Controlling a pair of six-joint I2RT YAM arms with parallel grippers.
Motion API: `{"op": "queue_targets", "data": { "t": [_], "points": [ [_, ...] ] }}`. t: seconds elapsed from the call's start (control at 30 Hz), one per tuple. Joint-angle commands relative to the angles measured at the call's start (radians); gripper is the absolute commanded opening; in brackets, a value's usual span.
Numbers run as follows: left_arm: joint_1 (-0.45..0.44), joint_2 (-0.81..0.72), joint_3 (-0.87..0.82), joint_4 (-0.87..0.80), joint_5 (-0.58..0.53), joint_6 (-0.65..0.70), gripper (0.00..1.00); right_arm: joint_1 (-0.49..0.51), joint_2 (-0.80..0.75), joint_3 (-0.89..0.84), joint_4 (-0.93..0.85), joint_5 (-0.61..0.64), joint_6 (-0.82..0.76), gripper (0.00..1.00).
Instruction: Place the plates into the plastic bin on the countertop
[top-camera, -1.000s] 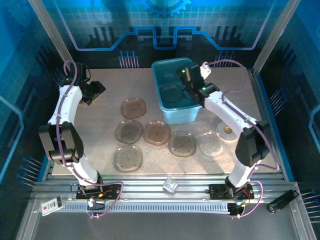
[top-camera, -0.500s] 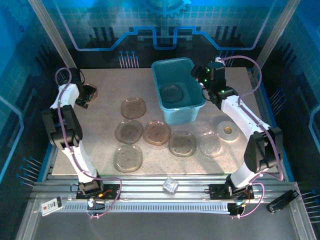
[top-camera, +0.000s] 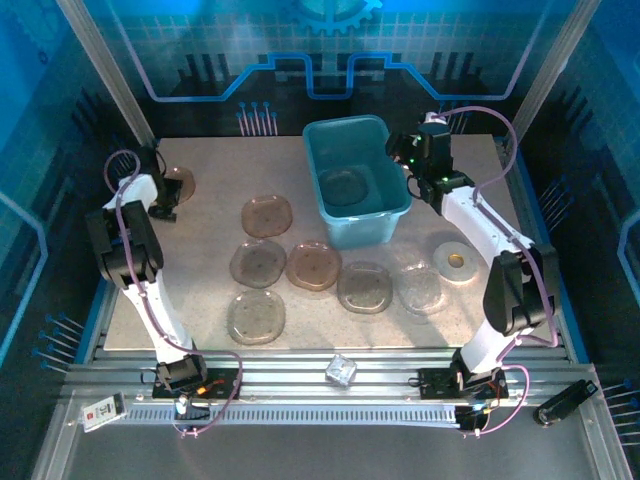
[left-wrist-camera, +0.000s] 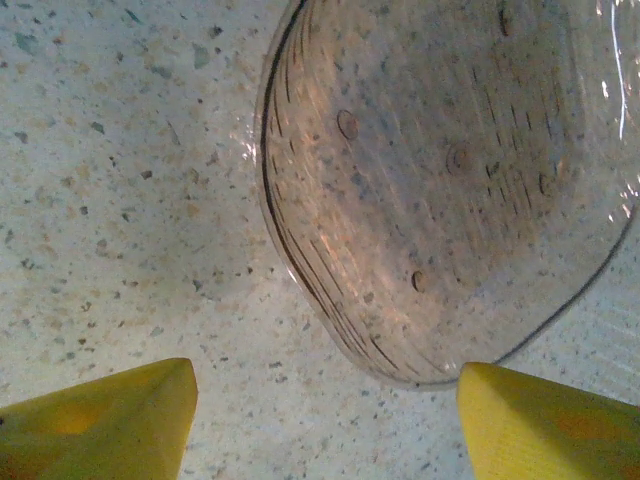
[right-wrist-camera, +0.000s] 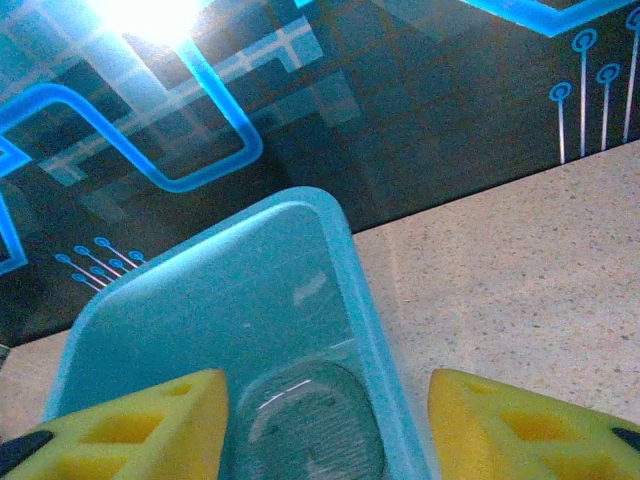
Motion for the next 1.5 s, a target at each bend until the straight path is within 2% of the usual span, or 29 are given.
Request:
{"op": "queue_targets", "data": {
  "t": [0.0,0.37,0.87,1.17,1.47],
  "points": [
    [0.004,0.037,0.031,0.012,-0.021,-0.036,0.7,-0.012,0.019,0.043,0.033,0.007,-0.034,0.55],
    [0.017,0.117,0.051,0.046,-0.033,-0.031,0.62,-0.01,0.047,0.054,0.032,0.009,-0.038,0.44],
    [0.034,0.137,0.016,0.088,0.017,-0.048,0.26,0.012,0.002,0.041,0.013,0.043,-0.074,0.37],
    [0.032,0.045,-0.114,0.167,0.081,-0.044,0.08,0.043,-0.082,0.0,-0.005,0.07,-0.084,0.35],
    [0.02,-0.185,-0.329,0.246,0.15,0.017,0.01,0.103,-0.174,-0.021,-0.059,0.046,-0.044,0.34]
  ]
}}
